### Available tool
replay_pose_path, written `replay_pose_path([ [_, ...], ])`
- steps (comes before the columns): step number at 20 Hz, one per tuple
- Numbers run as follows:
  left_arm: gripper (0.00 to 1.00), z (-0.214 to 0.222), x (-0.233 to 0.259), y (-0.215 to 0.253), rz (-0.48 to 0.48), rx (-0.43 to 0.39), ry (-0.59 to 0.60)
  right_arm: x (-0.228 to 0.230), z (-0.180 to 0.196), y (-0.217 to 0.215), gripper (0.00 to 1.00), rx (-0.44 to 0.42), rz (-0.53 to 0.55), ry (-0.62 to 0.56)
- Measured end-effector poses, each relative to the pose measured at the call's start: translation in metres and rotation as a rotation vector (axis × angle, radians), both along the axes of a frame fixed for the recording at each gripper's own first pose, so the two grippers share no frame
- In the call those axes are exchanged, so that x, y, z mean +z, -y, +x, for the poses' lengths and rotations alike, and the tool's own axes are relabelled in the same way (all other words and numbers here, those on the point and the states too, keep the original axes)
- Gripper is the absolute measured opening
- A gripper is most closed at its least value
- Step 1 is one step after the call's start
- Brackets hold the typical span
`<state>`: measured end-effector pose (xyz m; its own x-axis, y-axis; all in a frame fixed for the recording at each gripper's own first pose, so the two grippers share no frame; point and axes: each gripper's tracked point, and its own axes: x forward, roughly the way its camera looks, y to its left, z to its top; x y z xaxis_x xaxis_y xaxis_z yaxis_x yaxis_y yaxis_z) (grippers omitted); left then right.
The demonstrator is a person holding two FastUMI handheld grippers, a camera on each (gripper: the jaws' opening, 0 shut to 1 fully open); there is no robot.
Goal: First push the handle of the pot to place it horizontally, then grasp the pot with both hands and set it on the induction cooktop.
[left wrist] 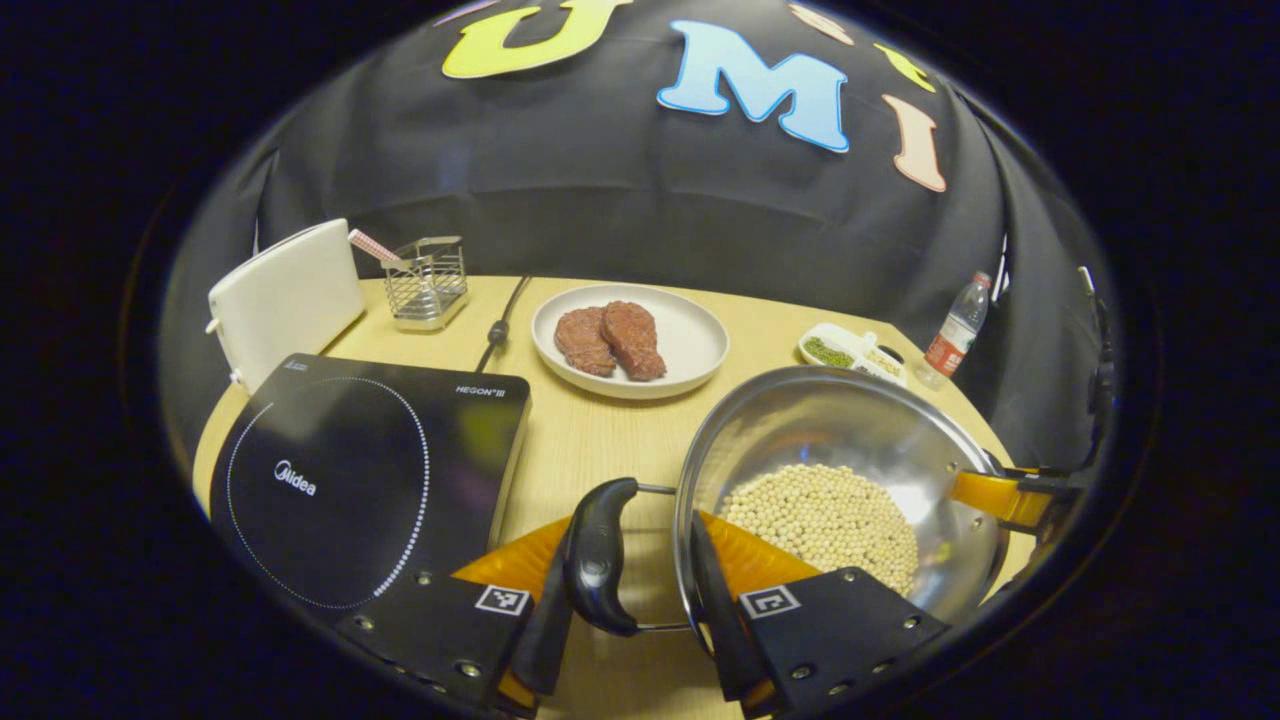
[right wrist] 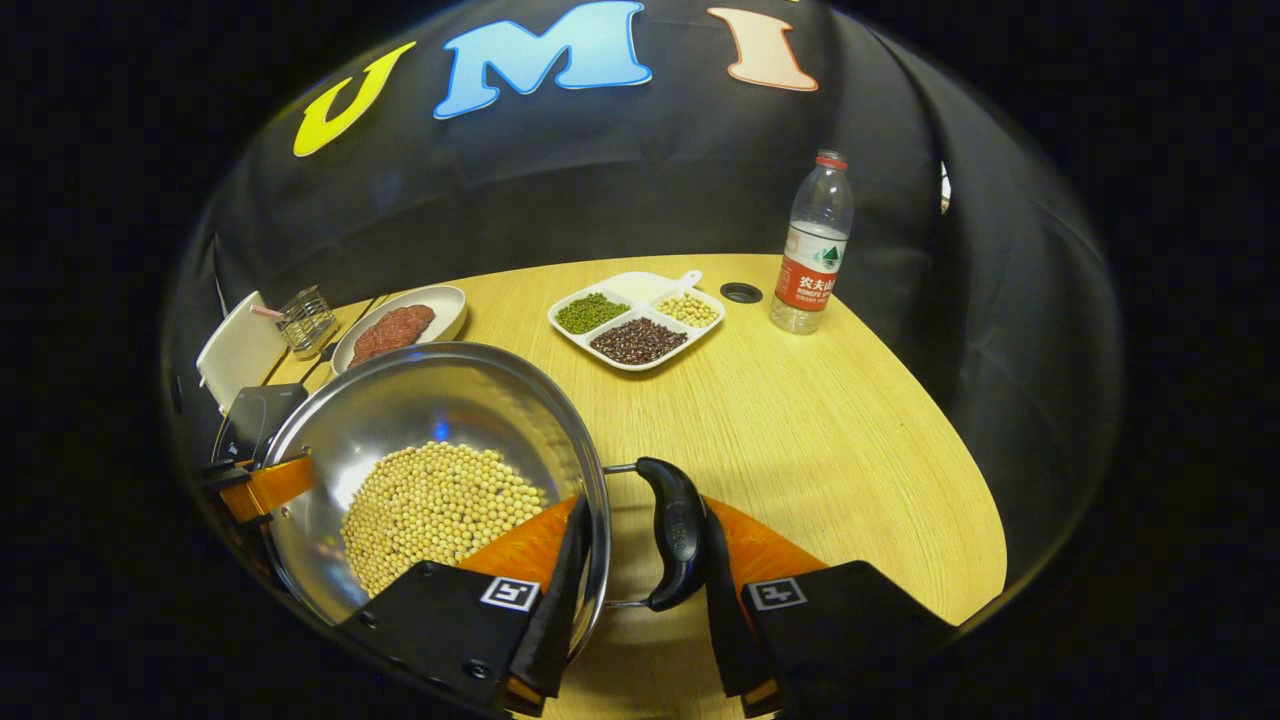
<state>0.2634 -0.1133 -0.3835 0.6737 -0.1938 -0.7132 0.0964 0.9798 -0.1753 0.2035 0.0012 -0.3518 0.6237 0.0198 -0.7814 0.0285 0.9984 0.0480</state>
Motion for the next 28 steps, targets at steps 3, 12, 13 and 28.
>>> replay_pose_path([
  [3, 0.57, 0.004, 0.004, 0.002, -0.005, -0.006, 0.008, 0.003, -0.003, 0.000, 0.53, 0.006, -0.009, -0.002],
  [12, 0.57, 0.006, 0.058, -0.026, -0.009, -0.005, 0.077, 0.055, -0.004, -0.019, 0.55, 0.001, -0.010, 0.060],
  [13, 0.57, 0.006, 0.062, -0.032, -0.007, -0.005, 0.082, 0.060, -0.005, -0.024, 0.53, 0.000, -0.007, 0.065],
  [28, 0.57, -0.007, 0.106, -0.145, 0.041, 0.041, 0.143, 0.095, -0.018, -0.118, 0.55, 0.033, 0.045, 0.121],
])
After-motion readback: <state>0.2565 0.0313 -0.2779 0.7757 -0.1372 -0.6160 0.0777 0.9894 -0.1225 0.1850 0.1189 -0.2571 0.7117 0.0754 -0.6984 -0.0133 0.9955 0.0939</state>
